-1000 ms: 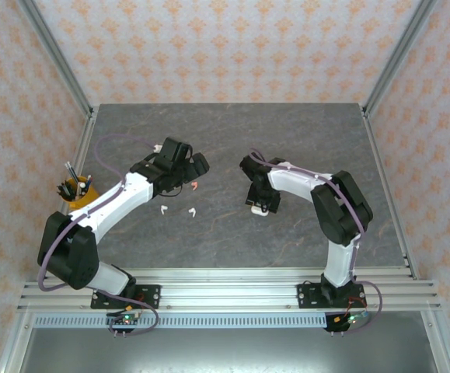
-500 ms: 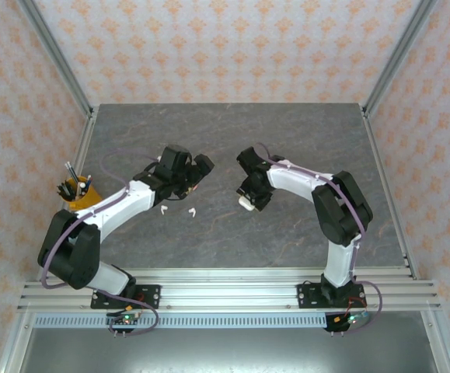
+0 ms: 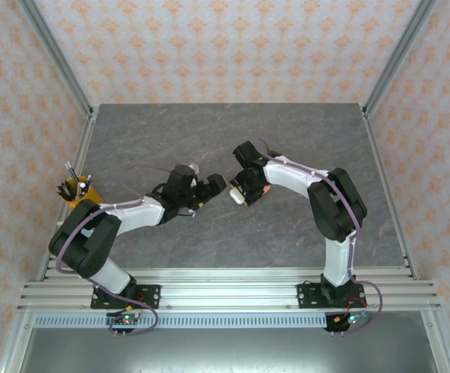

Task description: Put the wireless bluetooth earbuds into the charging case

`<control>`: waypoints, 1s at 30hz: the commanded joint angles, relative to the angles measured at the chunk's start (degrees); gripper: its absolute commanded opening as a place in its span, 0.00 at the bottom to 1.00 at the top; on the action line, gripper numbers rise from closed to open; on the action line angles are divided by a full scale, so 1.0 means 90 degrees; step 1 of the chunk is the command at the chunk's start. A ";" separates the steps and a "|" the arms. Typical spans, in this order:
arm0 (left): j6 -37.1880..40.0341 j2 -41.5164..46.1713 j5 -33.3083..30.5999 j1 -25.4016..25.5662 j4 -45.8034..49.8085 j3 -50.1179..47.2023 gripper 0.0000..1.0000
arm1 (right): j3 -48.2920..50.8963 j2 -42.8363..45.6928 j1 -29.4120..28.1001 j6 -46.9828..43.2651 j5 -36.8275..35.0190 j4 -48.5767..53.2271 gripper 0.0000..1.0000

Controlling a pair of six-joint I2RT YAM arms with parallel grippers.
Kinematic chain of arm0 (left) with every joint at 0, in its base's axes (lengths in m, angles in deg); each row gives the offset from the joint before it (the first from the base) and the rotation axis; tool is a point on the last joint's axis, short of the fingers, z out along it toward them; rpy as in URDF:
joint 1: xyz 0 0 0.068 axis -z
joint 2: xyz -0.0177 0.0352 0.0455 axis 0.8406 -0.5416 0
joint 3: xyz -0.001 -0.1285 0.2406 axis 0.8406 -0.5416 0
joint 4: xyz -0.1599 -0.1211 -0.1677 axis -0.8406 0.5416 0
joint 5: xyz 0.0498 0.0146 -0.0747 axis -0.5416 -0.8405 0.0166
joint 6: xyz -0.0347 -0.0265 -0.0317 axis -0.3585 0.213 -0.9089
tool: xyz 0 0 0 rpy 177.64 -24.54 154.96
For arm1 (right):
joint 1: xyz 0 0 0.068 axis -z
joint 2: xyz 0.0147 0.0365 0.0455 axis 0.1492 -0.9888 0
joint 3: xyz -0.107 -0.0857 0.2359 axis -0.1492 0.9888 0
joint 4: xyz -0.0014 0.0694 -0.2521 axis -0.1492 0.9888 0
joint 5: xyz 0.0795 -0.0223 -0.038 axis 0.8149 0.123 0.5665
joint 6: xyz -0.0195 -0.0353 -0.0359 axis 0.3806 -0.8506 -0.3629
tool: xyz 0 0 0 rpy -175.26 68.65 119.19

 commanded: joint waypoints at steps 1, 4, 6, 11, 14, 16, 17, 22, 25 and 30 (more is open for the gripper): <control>0.0708 -0.0185 0.0194 0.0218 -0.0470 0.0283 0.91 | -0.0286 -0.0074 -0.0010 0.0131 0.0109 -0.0015 0.44; 0.0817 -0.0324 0.0156 0.0312 -0.0598 0.0258 0.83 | -0.0317 -0.0054 0.0027 0.0146 0.0168 -0.0024 0.44; 0.0796 -0.0412 0.0098 0.0335 -0.0774 0.0165 0.78 | -0.0332 -0.0057 0.0049 0.0154 0.0216 -0.0033 0.44; 0.0756 -0.0730 0.0024 0.0380 -0.1199 0.0116 0.68 | -0.0385 -0.0035 0.0107 0.0149 0.0331 -0.0040 0.44; 0.0761 -0.0915 -0.0001 0.0391 -0.1353 0.0197 0.67 | -0.0407 -0.0030 0.0127 0.0166 0.0389 -0.0019 0.44; 0.0801 -0.1013 -0.0001 0.0391 -0.1379 0.0276 0.67 | -0.0435 -0.0040 0.0127 0.0161 0.0430 -0.0014 0.44; 0.0820 -0.1035 -0.0014 0.0388 -0.1379 0.0297 0.67 | -0.0451 -0.0057 0.0122 0.0172 0.0449 -0.0016 0.44; 0.0891 -0.1164 -0.0065 0.0394 -0.1413 0.0388 0.65 | -0.0473 -0.0052 0.0126 0.0175 0.0501 -0.0004 0.44; 0.0835 -0.1252 -0.0087 0.0389 -0.1546 0.0401 0.63 | -0.0500 -0.0071 0.0132 0.0185 0.0528 -0.0002 0.44; 0.0800 -0.1360 -0.0128 0.0391 -0.1671 0.0446 0.56 | -0.0487 -0.0079 0.0122 0.0185 0.0548 0.0007 0.44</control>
